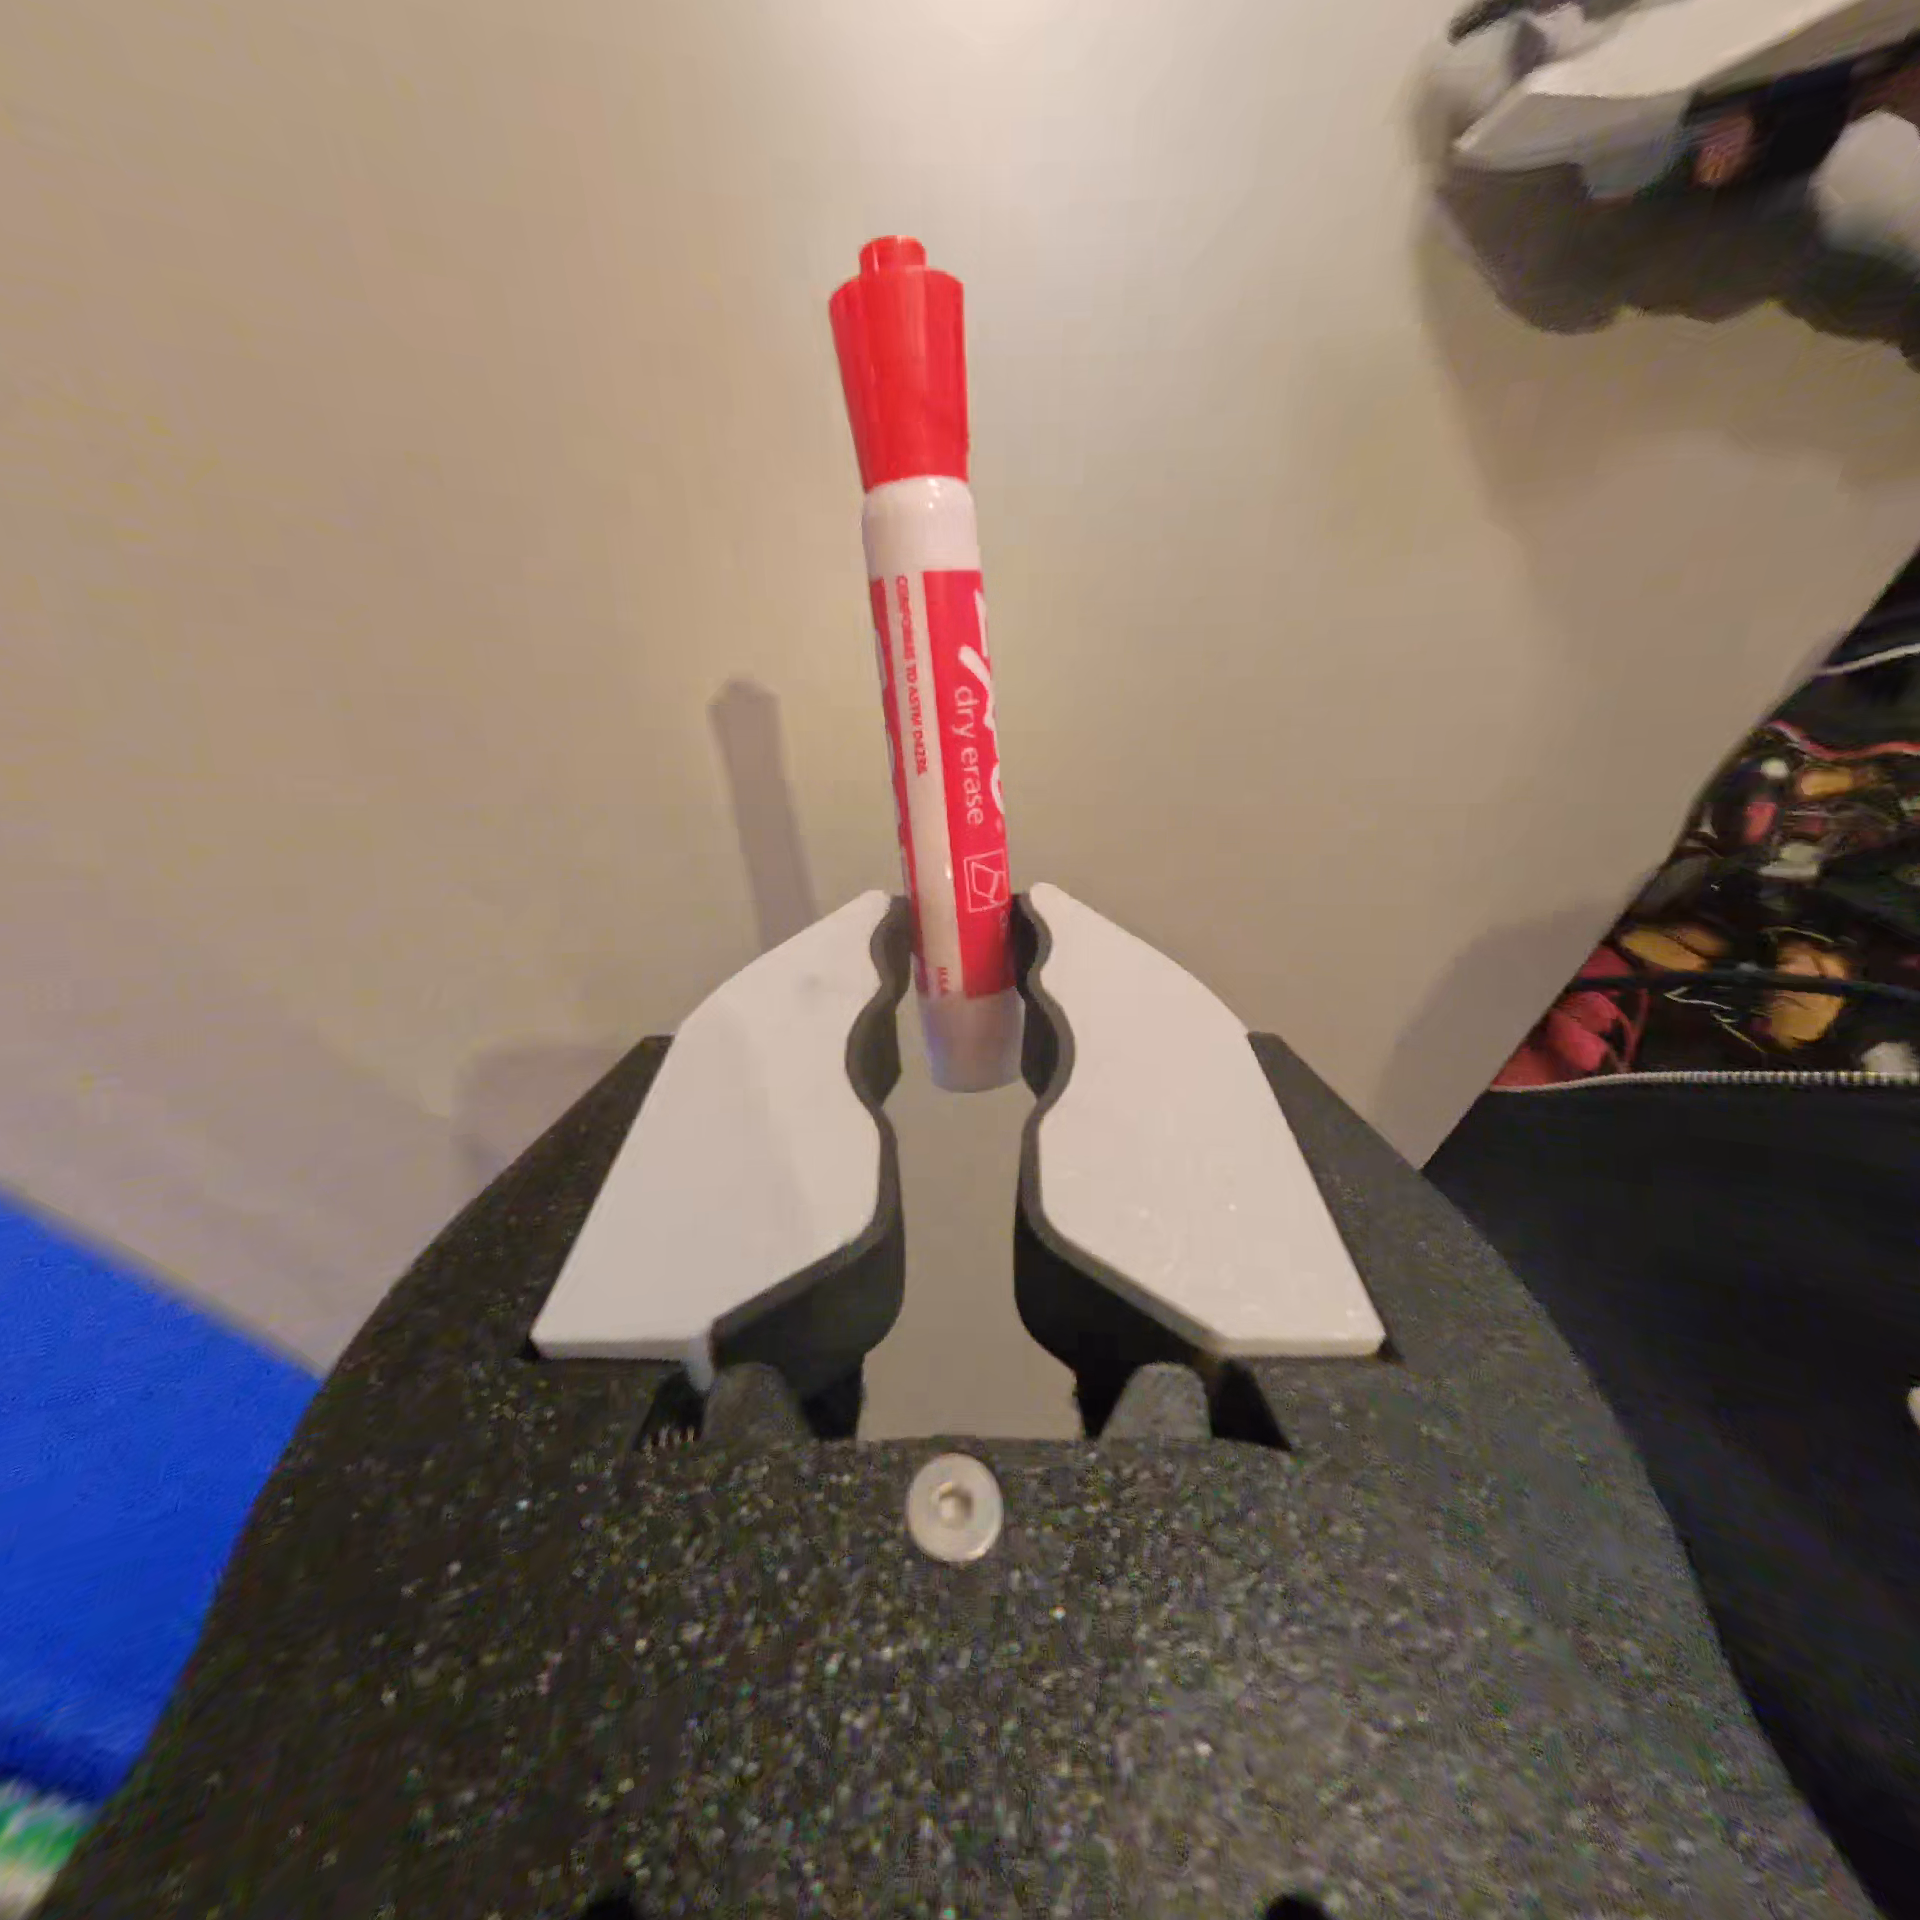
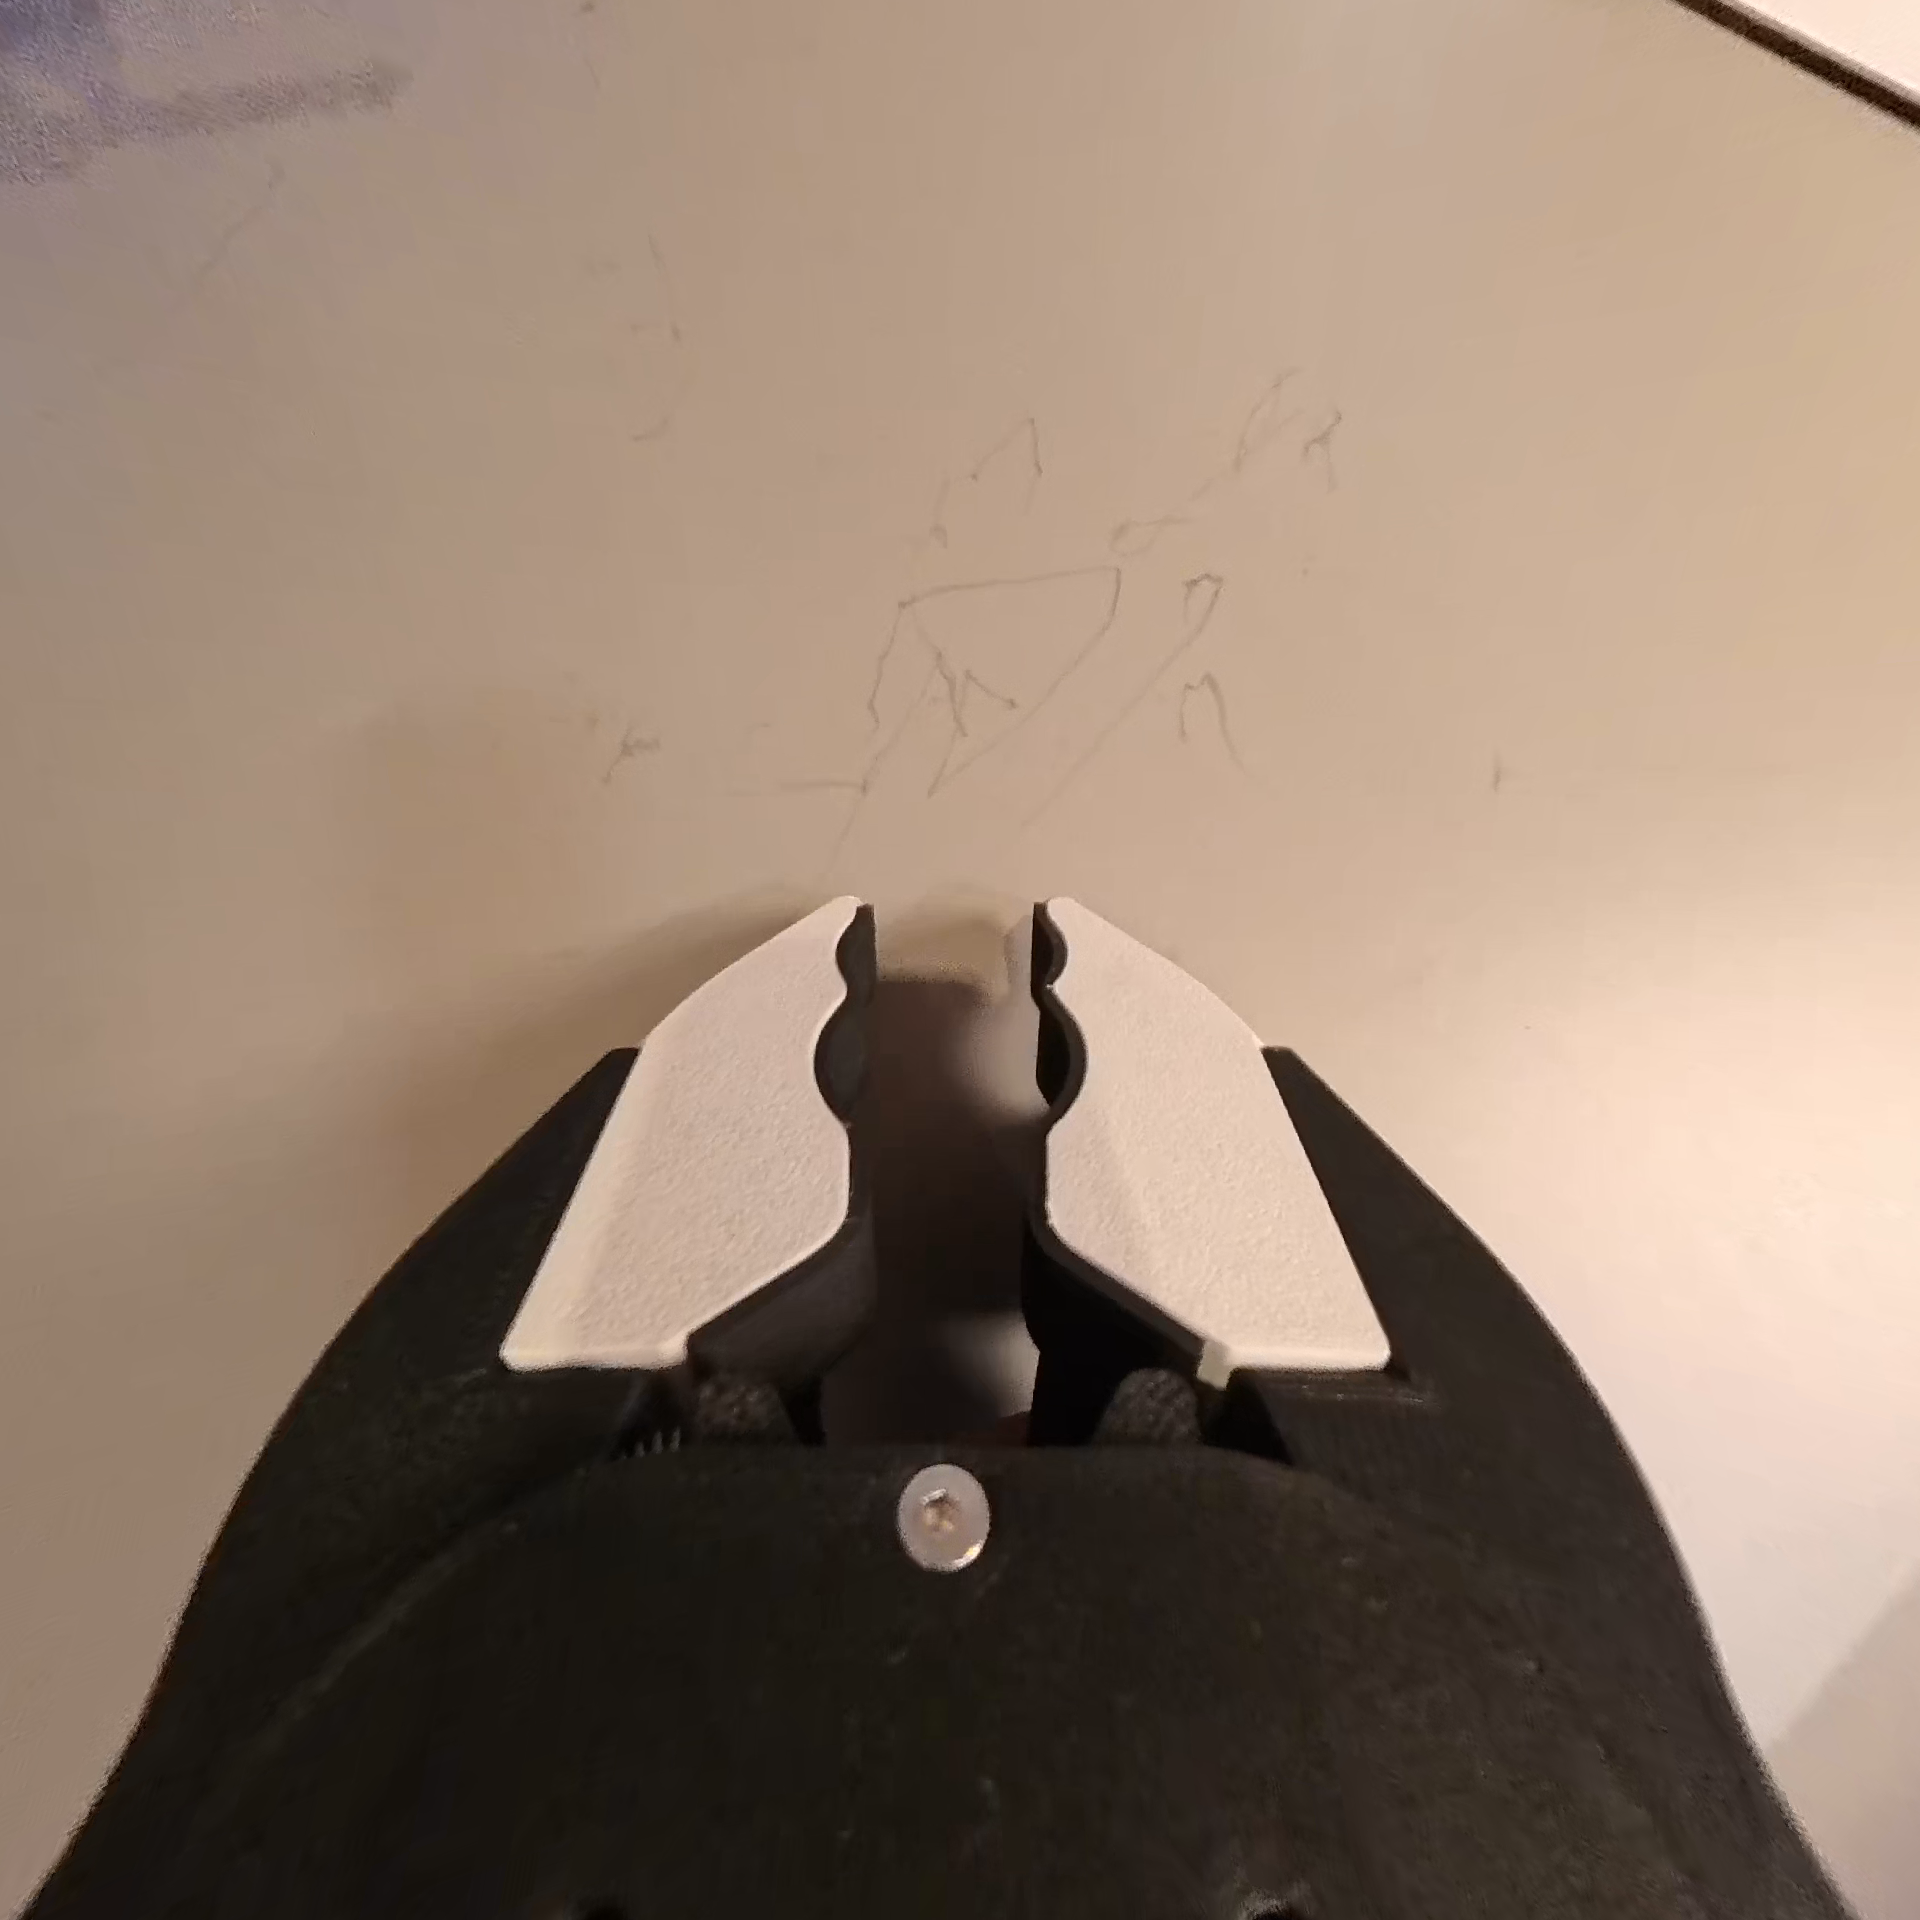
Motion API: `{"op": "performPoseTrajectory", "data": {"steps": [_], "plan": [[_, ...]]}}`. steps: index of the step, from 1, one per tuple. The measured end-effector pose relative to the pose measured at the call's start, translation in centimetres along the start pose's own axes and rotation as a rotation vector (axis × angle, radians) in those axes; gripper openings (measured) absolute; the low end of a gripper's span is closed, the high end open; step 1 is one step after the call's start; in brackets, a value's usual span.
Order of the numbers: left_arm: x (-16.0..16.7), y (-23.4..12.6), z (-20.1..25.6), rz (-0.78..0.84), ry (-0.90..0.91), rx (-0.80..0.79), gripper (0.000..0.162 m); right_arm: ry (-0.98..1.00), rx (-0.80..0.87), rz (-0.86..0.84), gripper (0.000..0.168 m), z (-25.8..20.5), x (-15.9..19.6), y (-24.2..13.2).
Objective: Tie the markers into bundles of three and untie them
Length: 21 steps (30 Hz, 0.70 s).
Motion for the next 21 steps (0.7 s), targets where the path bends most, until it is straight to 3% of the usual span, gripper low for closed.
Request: {"op": "performPoseTrajectory", "data": {"steps": [5,9,14,21], "plan": [[-2.4,8.1,8.9,-0.114,0.222,0.122,0.019,-0.033,-0.039,0.046,0.029,-0.4,0.1,-0.6],[-2.6,11.3,11.4,-0.159,0.347,0.073,0.019,-0.061,-0.065,0.054,0.03,-0.7,0.2,-0.7],[-2.8,12.2,12.1,-0.153,0.416,-0.003,0.019,-0.073,-0.063,0.05,0.031,-0.8,0.3,-0.7],[-2.6,12.0,12.2,-0.129,0.423,-0.026,0.038,-0.057,-0.064,0.06,0.031,-0.7,0.4,-0.8]]}}
Point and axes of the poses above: each gripper's, where its closed fingertips meet, y out along the fingers, x out of its underside, z = x × y across the jaws, the point moved 8 cm from there along -y, back along the fingers, and after that the axes turned 15 degrees about -x, right-handed, at the moved point
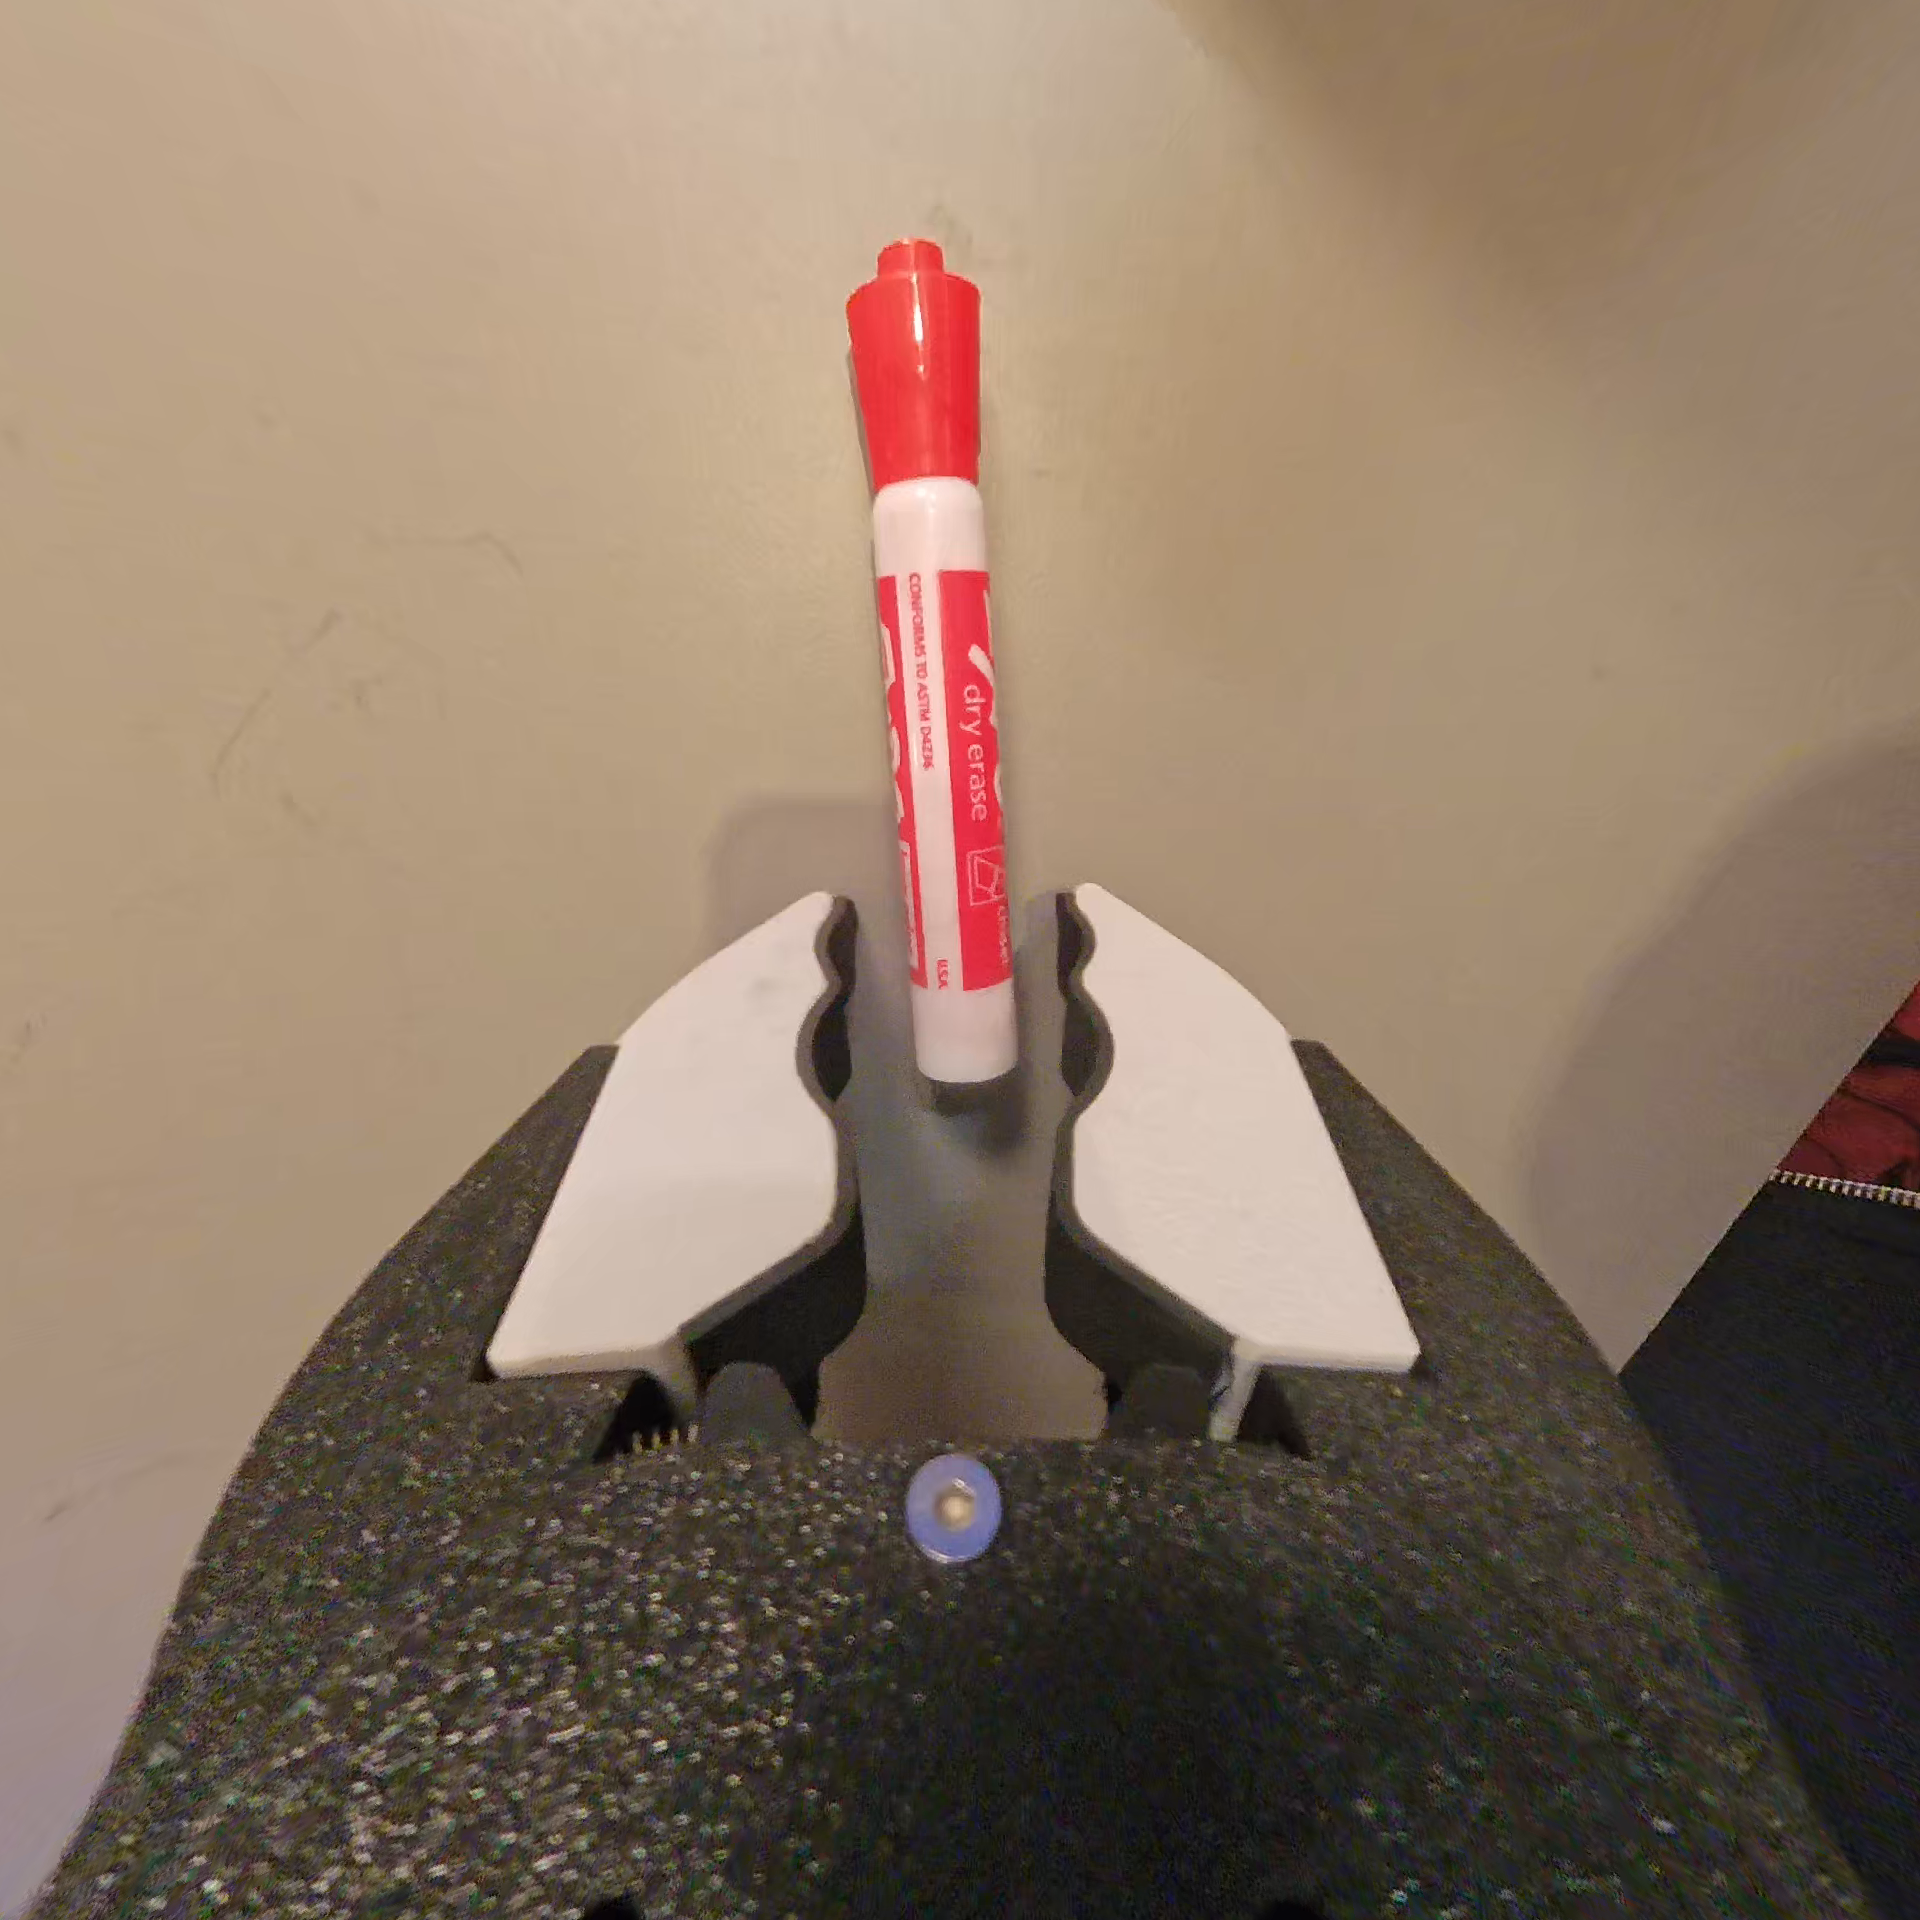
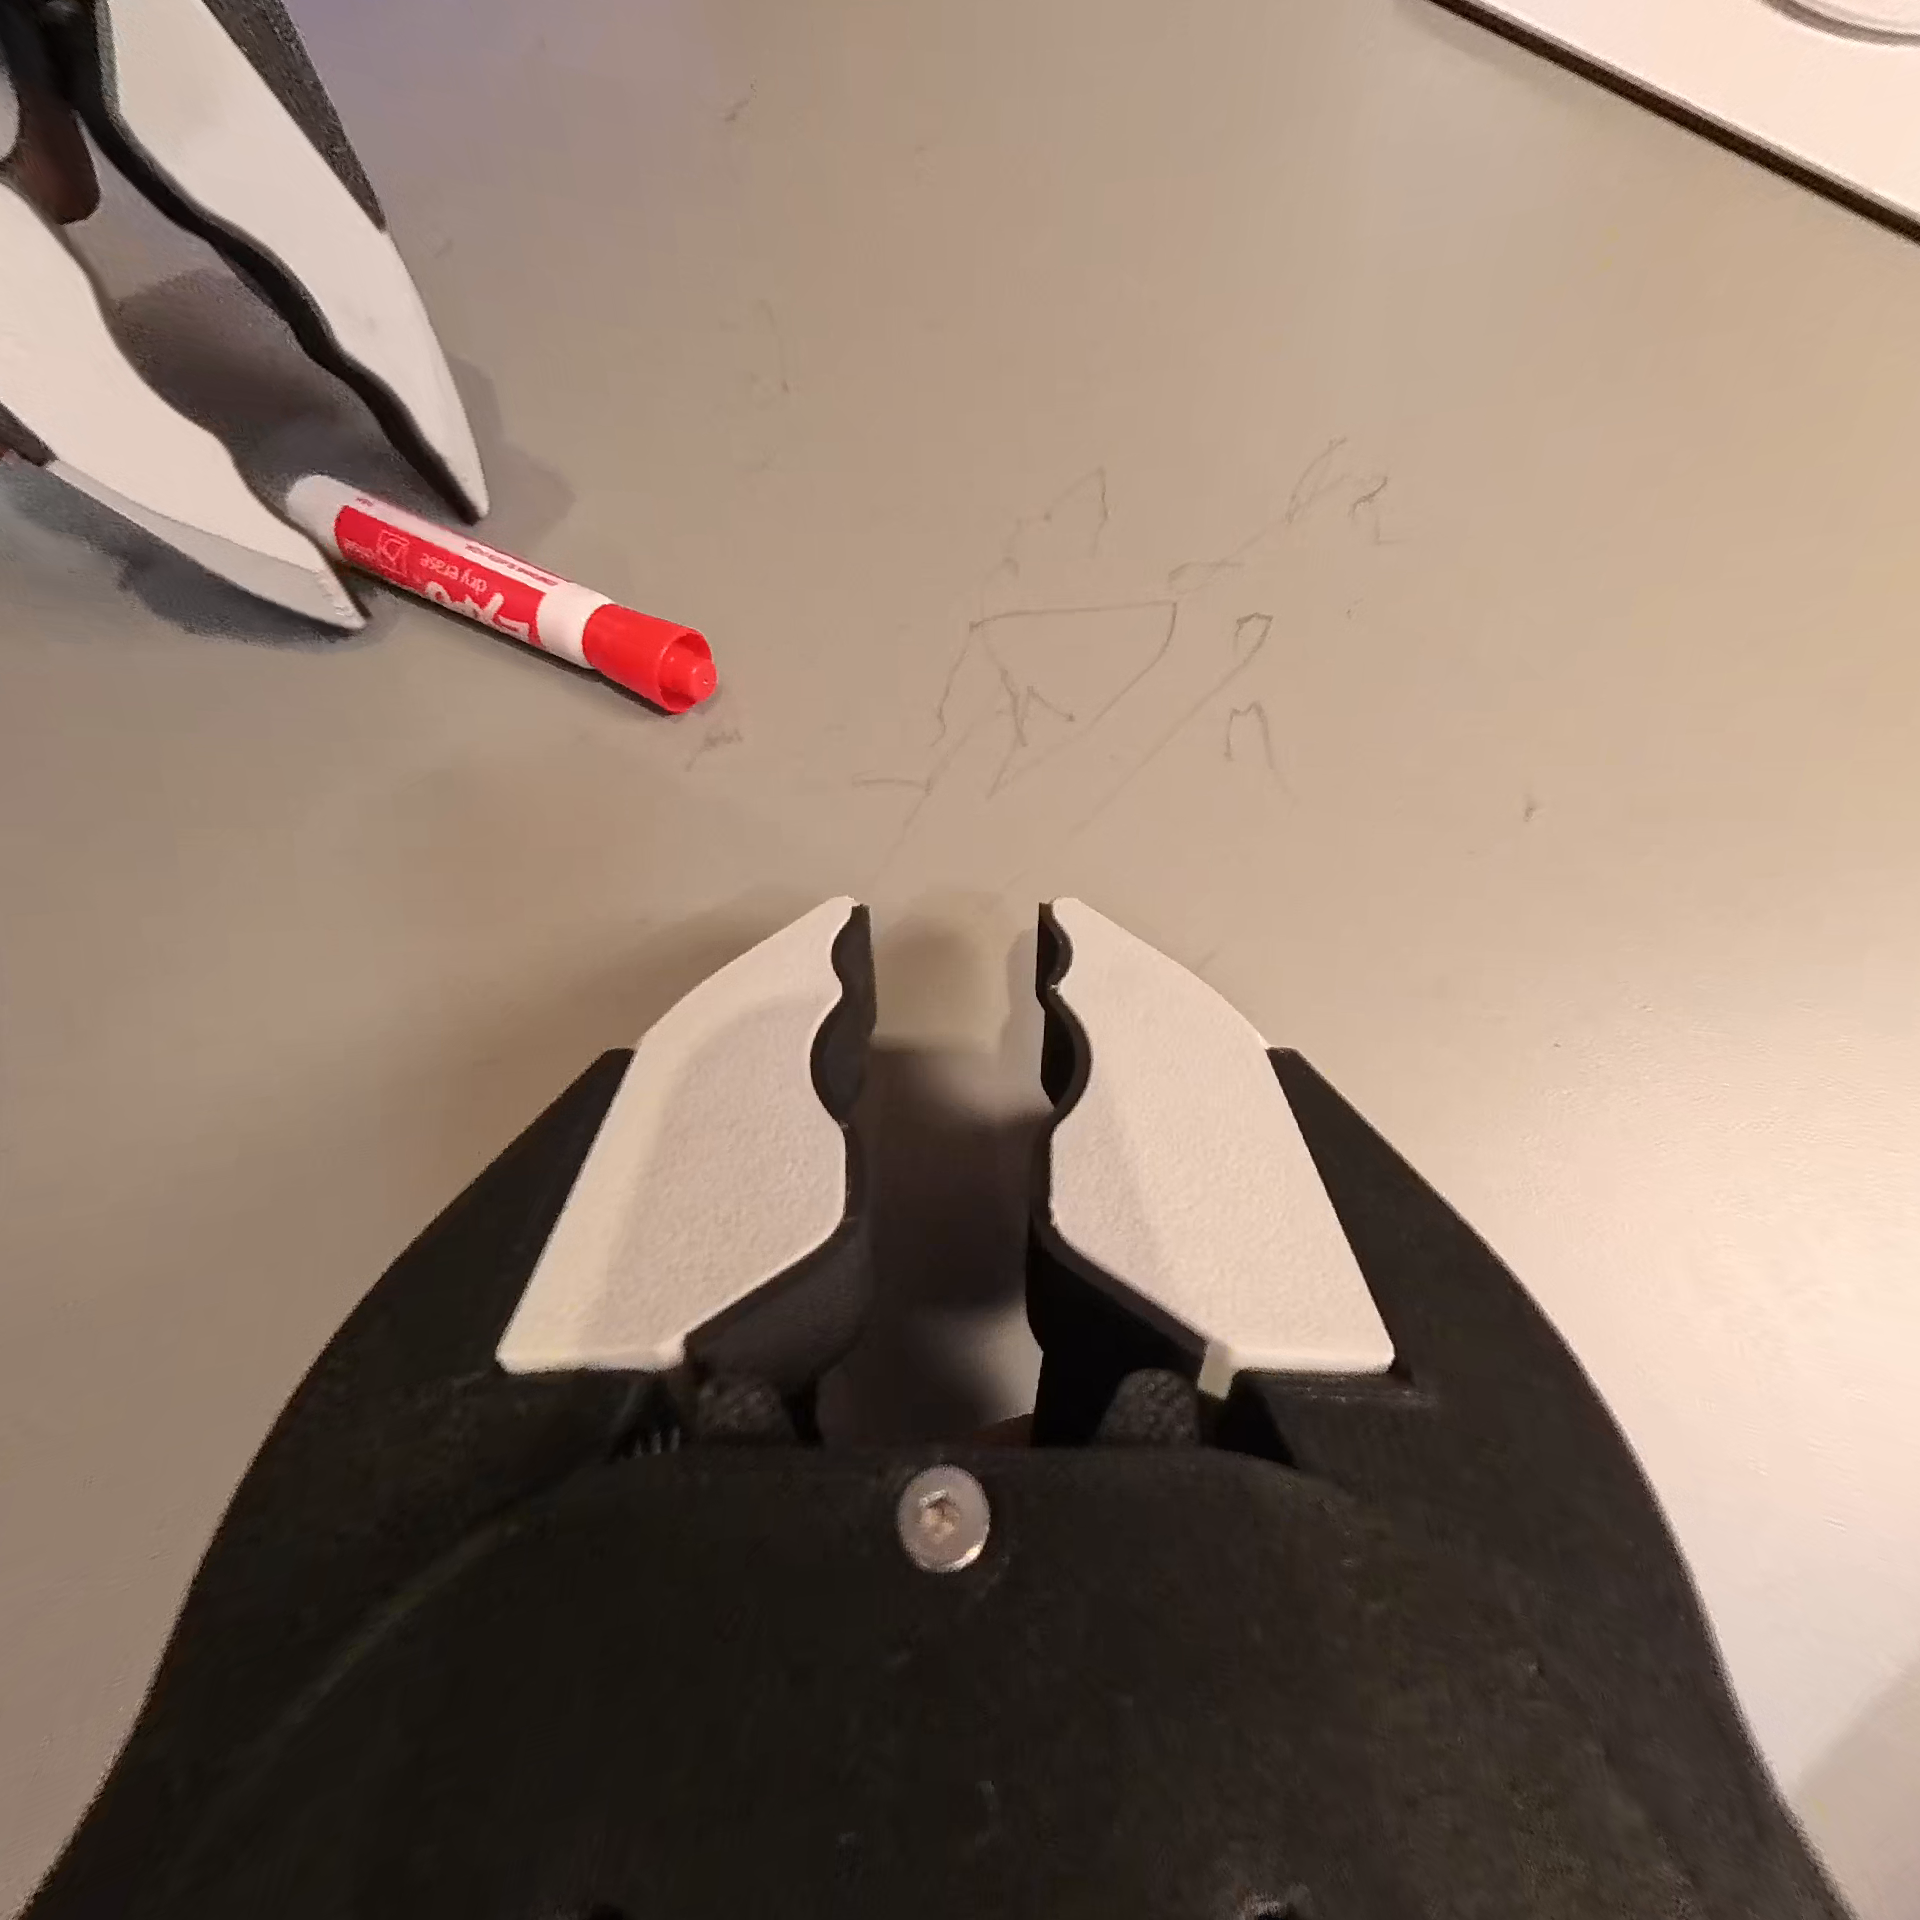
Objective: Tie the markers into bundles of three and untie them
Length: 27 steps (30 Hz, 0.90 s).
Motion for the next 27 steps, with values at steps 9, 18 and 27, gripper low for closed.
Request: {"op": "performPoseTrajectory", "data": {"steps": [9,18,27], "plan": [[4.1,-9.6,-5.3,0.21,-0.258,-0.108,0.043,0.018,-0.021,0.006,0.032,0.1,0.0,-0.1],[23.6,-17.7,-17.2,0.109,-0.787,-0.514,0.031,0.004,-0.054,-0.044,0.032,-0.1,-0.1,0.7],[32.1,-9.2,-20.5,-0.15,-0.869,-0.43,0.027,-0.007,-0.017,-0.092,0.033,-0.2,0.1,1.2]]}}
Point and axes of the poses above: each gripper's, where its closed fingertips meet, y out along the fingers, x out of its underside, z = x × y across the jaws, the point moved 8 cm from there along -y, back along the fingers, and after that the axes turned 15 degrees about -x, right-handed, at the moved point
